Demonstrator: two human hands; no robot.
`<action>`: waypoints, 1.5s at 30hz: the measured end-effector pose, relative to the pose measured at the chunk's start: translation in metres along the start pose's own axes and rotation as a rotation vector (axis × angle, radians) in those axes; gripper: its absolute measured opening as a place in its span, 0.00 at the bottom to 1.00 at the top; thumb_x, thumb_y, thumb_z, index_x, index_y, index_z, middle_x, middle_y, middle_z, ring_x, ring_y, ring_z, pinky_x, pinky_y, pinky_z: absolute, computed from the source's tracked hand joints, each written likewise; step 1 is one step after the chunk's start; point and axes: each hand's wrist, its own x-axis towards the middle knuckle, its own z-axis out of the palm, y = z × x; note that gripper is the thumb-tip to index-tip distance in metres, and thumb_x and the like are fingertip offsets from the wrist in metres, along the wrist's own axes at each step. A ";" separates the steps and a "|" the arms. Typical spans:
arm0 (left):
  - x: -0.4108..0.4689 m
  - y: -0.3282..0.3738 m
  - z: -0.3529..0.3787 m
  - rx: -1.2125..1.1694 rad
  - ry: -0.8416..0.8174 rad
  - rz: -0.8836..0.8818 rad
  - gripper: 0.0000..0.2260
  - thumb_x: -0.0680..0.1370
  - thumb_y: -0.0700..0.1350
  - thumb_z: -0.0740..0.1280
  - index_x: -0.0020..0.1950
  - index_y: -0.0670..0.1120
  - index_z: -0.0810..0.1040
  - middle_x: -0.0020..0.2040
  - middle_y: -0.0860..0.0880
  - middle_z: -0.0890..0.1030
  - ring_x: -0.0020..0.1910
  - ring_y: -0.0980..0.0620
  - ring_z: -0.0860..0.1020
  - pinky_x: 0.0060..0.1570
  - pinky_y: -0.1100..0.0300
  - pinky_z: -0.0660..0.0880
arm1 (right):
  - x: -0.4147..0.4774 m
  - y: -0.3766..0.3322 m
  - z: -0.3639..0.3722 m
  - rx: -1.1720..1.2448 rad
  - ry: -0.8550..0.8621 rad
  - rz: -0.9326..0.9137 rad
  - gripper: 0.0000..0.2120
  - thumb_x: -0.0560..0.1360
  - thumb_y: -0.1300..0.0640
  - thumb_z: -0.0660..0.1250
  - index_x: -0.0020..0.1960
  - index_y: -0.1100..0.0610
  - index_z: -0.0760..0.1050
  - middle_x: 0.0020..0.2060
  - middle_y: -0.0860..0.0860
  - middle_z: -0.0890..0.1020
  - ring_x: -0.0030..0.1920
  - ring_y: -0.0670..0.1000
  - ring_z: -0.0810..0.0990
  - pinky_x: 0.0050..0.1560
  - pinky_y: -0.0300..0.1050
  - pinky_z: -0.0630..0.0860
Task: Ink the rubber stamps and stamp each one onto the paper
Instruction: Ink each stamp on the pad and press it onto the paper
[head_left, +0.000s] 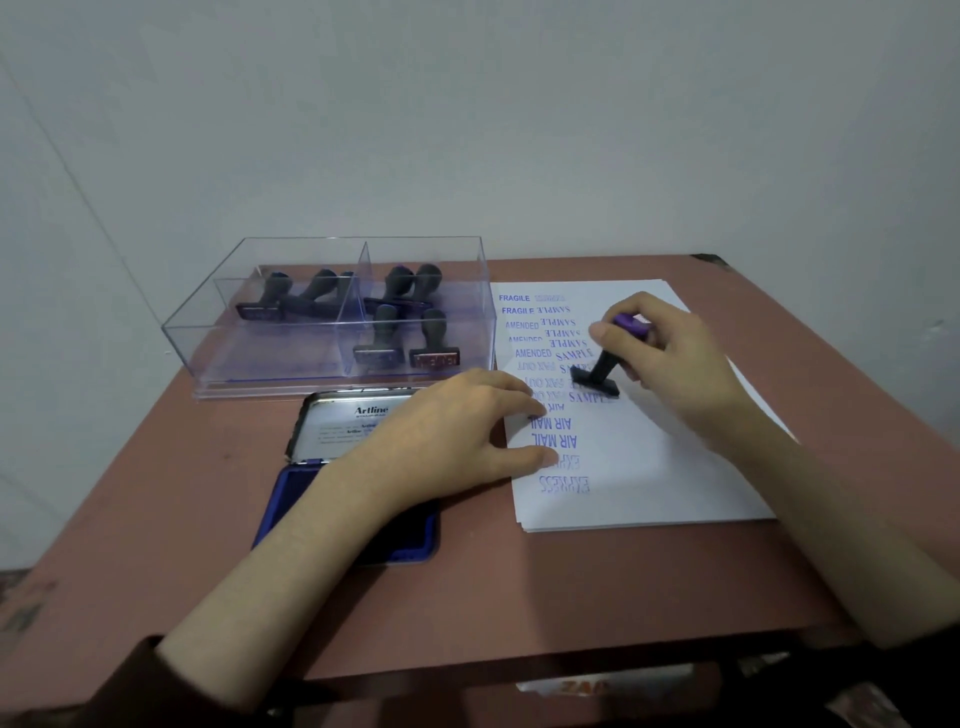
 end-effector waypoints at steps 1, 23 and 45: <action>0.000 0.000 0.000 -0.004 0.005 0.005 0.22 0.73 0.62 0.64 0.63 0.53 0.76 0.65 0.57 0.73 0.64 0.59 0.69 0.62 0.57 0.68 | 0.001 0.000 -0.003 0.075 0.023 0.044 0.09 0.74 0.52 0.69 0.42 0.57 0.74 0.27 0.50 0.71 0.30 0.49 0.66 0.36 0.43 0.64; -0.091 -0.079 -0.032 0.056 0.407 -0.284 0.11 0.75 0.48 0.63 0.52 0.47 0.81 0.47 0.50 0.81 0.47 0.48 0.75 0.47 0.56 0.70 | -0.059 -0.095 0.095 0.110 -0.464 -0.271 0.05 0.72 0.51 0.70 0.46 0.49 0.75 0.38 0.49 0.80 0.38 0.51 0.77 0.40 0.41 0.74; -0.089 -0.086 -0.024 0.091 0.466 -0.220 0.07 0.74 0.41 0.66 0.48 0.44 0.82 0.49 0.49 0.79 0.48 0.47 0.76 0.47 0.52 0.73 | -0.061 -0.097 0.111 -0.132 -0.495 -0.495 0.07 0.72 0.54 0.70 0.41 0.51 0.72 0.28 0.53 0.75 0.31 0.52 0.70 0.33 0.37 0.65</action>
